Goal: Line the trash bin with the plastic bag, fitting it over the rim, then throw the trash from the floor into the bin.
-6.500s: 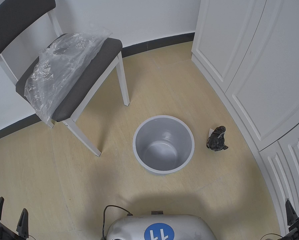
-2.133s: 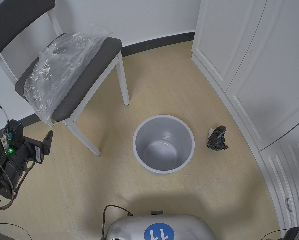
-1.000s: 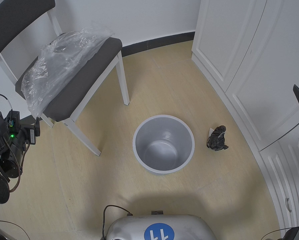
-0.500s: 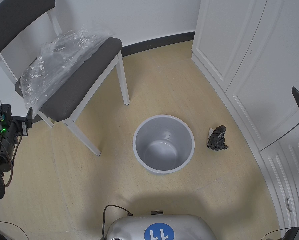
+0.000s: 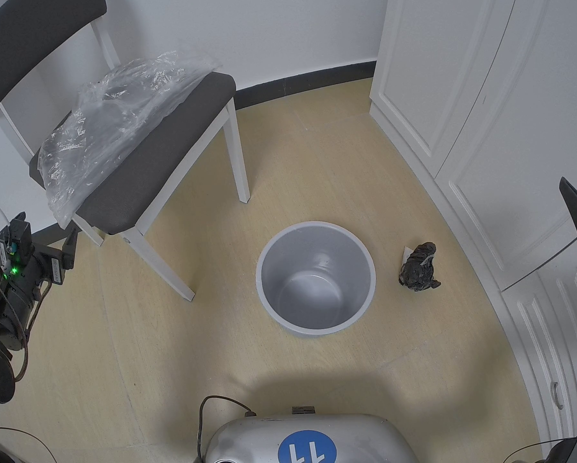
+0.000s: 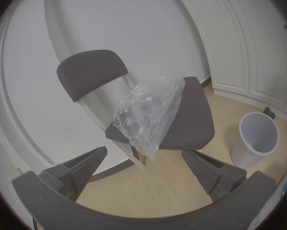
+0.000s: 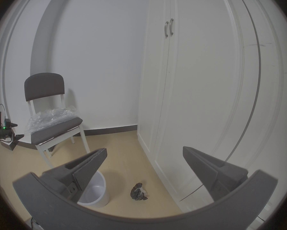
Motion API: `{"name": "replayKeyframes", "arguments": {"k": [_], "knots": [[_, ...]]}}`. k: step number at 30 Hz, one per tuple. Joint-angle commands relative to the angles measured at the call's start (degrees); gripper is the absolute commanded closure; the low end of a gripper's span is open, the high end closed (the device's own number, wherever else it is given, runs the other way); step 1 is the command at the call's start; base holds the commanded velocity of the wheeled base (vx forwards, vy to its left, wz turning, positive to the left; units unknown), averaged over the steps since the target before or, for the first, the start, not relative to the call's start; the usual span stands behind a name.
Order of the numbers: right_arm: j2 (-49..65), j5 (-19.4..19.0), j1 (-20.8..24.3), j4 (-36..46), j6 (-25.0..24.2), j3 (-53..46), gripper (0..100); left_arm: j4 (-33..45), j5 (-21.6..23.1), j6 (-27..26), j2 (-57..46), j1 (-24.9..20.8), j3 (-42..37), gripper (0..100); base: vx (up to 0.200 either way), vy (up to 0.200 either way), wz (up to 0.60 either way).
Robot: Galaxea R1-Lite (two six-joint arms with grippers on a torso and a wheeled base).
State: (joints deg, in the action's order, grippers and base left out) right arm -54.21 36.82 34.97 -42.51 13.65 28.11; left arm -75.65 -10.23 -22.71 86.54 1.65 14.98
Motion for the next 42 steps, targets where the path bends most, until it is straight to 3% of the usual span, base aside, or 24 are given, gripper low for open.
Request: {"name": "replayKeyframes", "arguments": {"k": [1,7,13,20,35,42], "knots": [[0.0,0.0,1.3,0.0,0.2,-1.2,0,-0.1,0.5,-0.4,2.7,0.4,-0.7,0,0.000,0.000,0.00],[0.3,-0.3,1.3,0.0,1.9,-2.7,0,-2.0,-0.1,-2.4,7.9,2.6,0.4,0,0.000,0.000,0.00],[0.4,-0.3,1.4,-1.2,3.2,-3.9,0,-12.1,-1.3,-5.0,12.2,3.2,-0.1,0,0.000,0.000,0.00],[0.2,-0.3,1.4,-3.8,5.9,-5.9,0,-12.3,-3.5,-5.3,11.9,2.7,0.8,0,0.000,0.000,0.00],[0.4,-0.3,1.4,-3.9,6.0,-5.9,0,-12.4,-4.1,-4.4,12.0,1.7,5.1,0,0.000,0.000,0.00],[0.4,-0.3,1.4,-4.3,6.1,-5.9,0,-12.4,-7.6,-2.4,9.3,2.6,9.0,0,0.000,0.000,0.00]]}}
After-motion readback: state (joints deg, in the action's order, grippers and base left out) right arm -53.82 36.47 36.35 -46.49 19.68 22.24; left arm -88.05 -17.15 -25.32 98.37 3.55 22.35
